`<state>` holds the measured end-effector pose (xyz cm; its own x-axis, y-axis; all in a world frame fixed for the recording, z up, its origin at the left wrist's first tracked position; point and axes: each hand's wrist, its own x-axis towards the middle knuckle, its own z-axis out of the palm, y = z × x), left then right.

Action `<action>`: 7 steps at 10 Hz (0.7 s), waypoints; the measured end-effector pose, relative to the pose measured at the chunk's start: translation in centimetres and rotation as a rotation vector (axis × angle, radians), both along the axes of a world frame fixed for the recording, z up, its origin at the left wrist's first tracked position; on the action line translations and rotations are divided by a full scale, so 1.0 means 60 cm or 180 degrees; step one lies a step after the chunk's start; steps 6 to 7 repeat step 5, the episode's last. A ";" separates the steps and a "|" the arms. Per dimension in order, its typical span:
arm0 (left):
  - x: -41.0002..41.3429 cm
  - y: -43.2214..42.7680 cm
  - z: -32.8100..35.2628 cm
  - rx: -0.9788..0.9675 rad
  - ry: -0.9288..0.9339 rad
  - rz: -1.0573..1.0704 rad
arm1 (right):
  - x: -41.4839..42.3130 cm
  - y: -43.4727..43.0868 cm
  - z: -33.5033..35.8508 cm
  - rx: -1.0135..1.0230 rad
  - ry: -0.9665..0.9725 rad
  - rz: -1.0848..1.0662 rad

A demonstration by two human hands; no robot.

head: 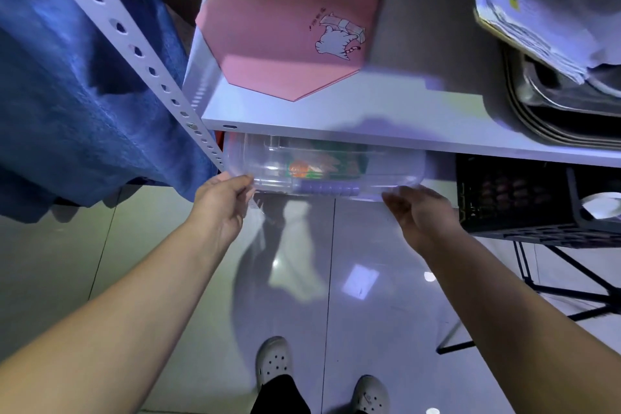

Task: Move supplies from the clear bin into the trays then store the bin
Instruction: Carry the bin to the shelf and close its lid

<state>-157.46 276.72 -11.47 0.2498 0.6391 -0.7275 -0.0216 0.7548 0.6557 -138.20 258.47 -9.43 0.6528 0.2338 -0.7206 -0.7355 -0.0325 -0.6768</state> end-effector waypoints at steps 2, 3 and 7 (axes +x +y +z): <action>0.033 0.012 -0.011 0.0262 0.0459 0.0106 | -0.006 0.011 -0.017 -0.0252 -0.0132 0.0287; 0.033 0.008 -0.014 0.0320 0.0509 0.0155 | -0.026 -0.011 -0.024 -0.0644 -0.0182 0.0440; 0.028 -0.003 0.004 0.0259 0.0664 0.0139 | -0.082 -0.096 -0.031 -0.1269 -0.0389 0.0738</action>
